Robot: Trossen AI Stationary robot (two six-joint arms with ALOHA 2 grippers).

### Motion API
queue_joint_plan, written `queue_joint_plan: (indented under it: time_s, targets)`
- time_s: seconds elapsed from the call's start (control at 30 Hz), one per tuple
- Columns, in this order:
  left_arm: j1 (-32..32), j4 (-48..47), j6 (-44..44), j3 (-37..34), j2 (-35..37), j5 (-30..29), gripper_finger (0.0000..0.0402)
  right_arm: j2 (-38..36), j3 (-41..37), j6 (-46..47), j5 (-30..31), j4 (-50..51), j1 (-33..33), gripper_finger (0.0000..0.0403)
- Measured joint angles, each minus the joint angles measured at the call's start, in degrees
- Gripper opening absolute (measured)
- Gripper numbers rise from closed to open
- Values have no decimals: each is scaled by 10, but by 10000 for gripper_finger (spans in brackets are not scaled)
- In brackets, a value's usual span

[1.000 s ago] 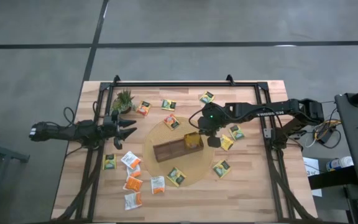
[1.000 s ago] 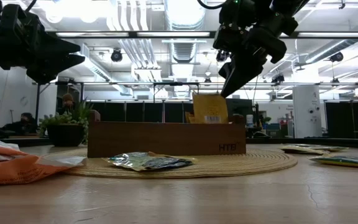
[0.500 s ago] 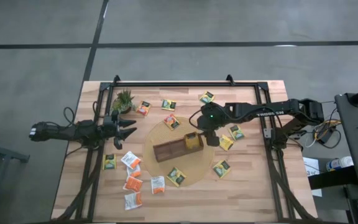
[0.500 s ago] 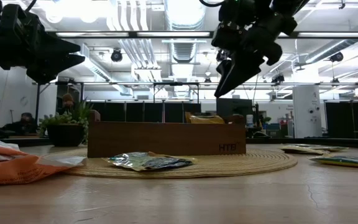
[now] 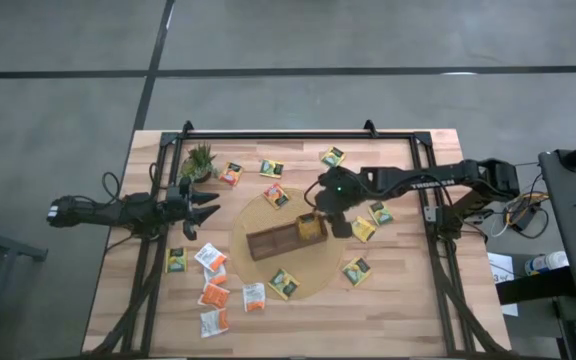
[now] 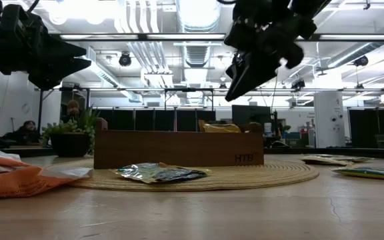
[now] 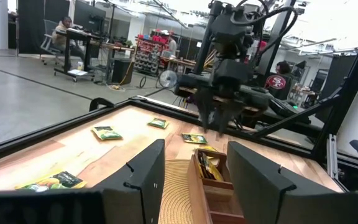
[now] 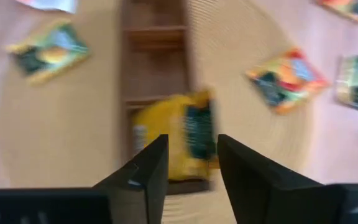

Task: Pick & Place Tea
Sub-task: Put the orange tea bag into the right section of the wooden organizer

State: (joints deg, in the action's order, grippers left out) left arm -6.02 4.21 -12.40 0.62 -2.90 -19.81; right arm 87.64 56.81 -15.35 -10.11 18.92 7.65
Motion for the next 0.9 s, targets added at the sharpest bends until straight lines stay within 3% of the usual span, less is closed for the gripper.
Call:
queue_joint_plan:
  time_s: [0.27,0.9]
  targets:
    - [0,-1,0,0,0,0,168,0,0,-81,134,-82,6,103]
    - [0,1,0,0,0,0,168,0,2,-103,148,-149,12,69]
